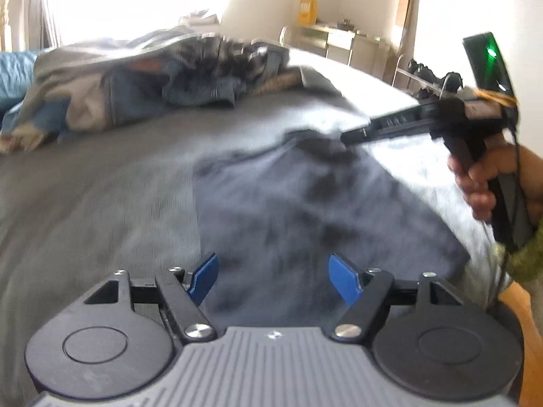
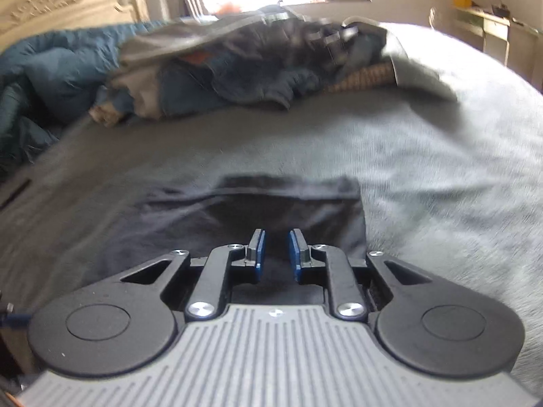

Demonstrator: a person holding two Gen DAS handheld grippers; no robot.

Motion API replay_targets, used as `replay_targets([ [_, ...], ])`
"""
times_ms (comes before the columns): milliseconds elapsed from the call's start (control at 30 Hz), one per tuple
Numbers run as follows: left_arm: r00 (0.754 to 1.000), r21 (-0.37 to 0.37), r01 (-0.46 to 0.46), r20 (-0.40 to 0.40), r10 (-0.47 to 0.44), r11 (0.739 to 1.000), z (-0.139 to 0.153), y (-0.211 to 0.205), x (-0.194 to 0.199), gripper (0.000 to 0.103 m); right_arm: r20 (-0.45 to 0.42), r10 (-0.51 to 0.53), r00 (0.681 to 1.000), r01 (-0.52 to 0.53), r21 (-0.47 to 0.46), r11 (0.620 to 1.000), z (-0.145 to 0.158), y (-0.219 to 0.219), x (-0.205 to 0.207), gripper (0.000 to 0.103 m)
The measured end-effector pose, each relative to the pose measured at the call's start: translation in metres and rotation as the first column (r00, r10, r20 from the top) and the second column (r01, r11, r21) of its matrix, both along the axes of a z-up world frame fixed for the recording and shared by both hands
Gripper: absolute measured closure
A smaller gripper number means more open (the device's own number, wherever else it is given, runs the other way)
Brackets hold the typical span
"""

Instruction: Fold clothes

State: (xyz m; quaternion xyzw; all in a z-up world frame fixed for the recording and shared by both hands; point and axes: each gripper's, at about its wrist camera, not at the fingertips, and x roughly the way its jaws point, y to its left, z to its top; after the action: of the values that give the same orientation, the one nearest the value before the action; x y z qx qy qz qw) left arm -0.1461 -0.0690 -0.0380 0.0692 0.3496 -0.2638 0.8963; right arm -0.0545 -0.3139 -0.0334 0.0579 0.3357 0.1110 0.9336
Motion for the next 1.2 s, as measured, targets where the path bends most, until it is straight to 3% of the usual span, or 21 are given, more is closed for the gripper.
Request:
replay_targets([
  [233, 0.992, 0.027, 0.088, 0.084, -0.090, 0.996, -0.017, -0.040, 0.055, 0.031, 0.008, 0.066, 0.998, -0.066, 0.001, 0.998, 0.002, 0.013, 0.022, 0.088],
  [333, 0.996, 0.058, 0.072, 0.044, -0.074, 0.996, -0.040, -0.046, 0.077, 0.031, 0.008, 0.095, 0.995, -0.095, -0.069, 0.993, -0.011, 0.026, 0.035, 0.088],
  [433, 0.999, -0.006, 0.048, -0.021, -0.048, 0.999, -0.054, -0.035, 0.089, 0.029, -0.005, 0.100, 0.995, -0.100, -0.141, 0.985, -0.030, 0.029, 0.050, 0.089],
  [500, 0.998, -0.028, 0.056, -0.017, -0.056, 0.998, -0.049, -0.030, 0.089, 0.030, -0.020, 0.094, 0.995, -0.095, -0.109, 0.990, -0.033, 0.023, 0.055, 0.089],
  [633, 0.997, -0.094, 0.079, 0.006, -0.079, 0.992, -0.038, -0.023, 0.094, 0.030, 0.003, 0.139, 0.990, -0.139, -0.035, 0.990, -0.011, 0.020, 0.053, 0.088],
  [767, 0.996, -0.111, 0.039, -0.076, -0.047, 0.993, -0.050, -0.027, 0.122, 0.030, -0.038, 0.175, 0.984, -0.175, -0.003, 0.985, -0.020, 0.027, 0.076, 0.088],
  [833, 0.995, -0.160, 0.014, -0.100, -0.031, 0.987, -0.050, -0.015, 0.128, 0.030, -0.083, 0.124, 0.989, -0.124, 0.004, 0.992, -0.035, 0.023, 0.094, 0.088],
  [967, 0.995, -0.231, -0.017, -0.098, -0.006, 0.973, -0.038, 0.019, 0.122, 0.030, -0.079, 0.048, 0.996, -0.034, 0.176, 0.984, -0.026, -0.014, 0.085, 0.087],
  [1000, 0.995, -0.240, -0.028, -0.100, 0.004, 0.970, -0.036, 0.028, 0.119, 0.030, -0.052, 0.048, 0.997, -0.036, 0.212, 0.977, -0.019, -0.025, 0.074, 0.085],
  [1033, 0.994, -0.249, -0.040, -0.110, 0.013, 0.968, -0.034, 0.037, 0.116, 0.029, -0.031, 0.042, 0.999, -0.034, 0.238, 0.971, -0.012, -0.037, 0.060, 0.074],
  [1067, 0.990, -0.259, -0.054, -0.140, 0.018, 0.964, -0.035, 0.045, 0.113, 0.028, -0.012, 0.033, 0.999, -0.028, 0.259, 0.965, -0.007, -0.051, 0.045, 0.056],
  [1133, 0.977, -0.295, -0.080, -0.214, 0.016, 0.952, -0.039, 0.060, 0.106, 0.028, -0.007, 0.001, 1.000, 0.002, 0.302, 0.953, -0.004, -0.077, 0.017, 0.042],
  [1200, 0.960, -0.337, -0.102, -0.282, 0.003, 0.936, -0.045, 0.072, 0.099, 0.028, -0.052, -0.008, 0.999, 0.027, 0.376, 0.926, -0.013, -0.102, -0.007, 0.041],
])
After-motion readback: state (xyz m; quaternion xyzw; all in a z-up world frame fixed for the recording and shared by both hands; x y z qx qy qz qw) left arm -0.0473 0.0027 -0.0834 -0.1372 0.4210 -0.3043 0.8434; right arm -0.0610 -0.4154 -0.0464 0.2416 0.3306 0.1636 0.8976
